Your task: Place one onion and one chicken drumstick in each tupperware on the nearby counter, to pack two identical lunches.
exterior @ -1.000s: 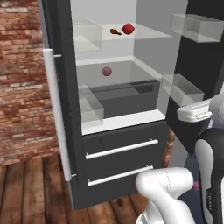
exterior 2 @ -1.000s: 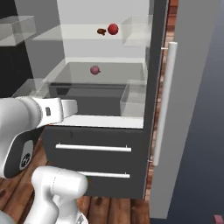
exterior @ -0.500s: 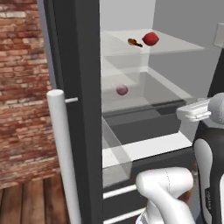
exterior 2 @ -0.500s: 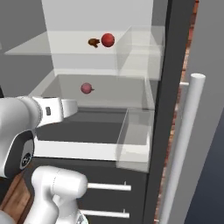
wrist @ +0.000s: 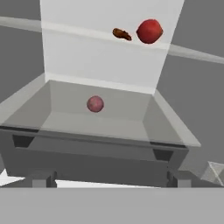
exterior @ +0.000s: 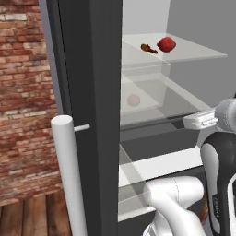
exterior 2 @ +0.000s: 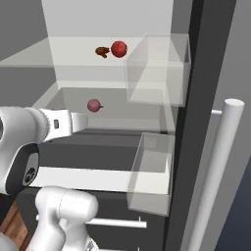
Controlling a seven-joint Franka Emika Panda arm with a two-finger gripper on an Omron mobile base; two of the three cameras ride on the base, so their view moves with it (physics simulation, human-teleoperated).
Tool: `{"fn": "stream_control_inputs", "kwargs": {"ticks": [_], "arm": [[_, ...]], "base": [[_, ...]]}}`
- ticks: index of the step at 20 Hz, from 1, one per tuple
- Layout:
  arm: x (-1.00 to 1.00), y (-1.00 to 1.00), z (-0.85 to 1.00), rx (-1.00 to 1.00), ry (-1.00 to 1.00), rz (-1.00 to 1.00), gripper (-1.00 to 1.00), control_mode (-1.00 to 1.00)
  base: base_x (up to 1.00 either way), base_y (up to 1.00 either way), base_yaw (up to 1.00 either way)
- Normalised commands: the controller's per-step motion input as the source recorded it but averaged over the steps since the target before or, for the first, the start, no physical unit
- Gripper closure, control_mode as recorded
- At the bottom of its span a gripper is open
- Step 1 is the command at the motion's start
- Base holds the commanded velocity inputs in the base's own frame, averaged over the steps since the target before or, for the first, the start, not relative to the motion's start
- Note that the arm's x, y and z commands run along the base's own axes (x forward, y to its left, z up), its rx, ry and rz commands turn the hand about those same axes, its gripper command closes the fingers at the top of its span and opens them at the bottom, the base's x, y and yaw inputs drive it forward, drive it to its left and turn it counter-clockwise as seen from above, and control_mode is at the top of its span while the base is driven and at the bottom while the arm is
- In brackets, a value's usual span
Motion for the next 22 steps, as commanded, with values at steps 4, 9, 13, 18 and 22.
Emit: {"fn": "stream_control_inputs", "kwargs": {"ticks": [4,9,13,18,22], "arm": [[0.34,0.00,-0.33,0.00,0.35,0.00,-1.00,-1.00],[0.69,0.00,-0.47,0.01,0.11,0.00,-1.00,-1.00],[0.50,0.13,-0.53,0.00,-0.09,0.00,-1.00,-1.00],[0.17,0.23,-0.52,0.00,-0.26,0.00,-1.00,-1.00],[0.07,0.26,-0.10,0.04,-0.18,-0.03,-1.00,-1.00]], "base": [[0.00,0.00,0.00],[0.00,0.00,0.00],[0.00,0.00,0.00],[0.00,0.00,0.00],[0.00,0.00,0.00]]}}
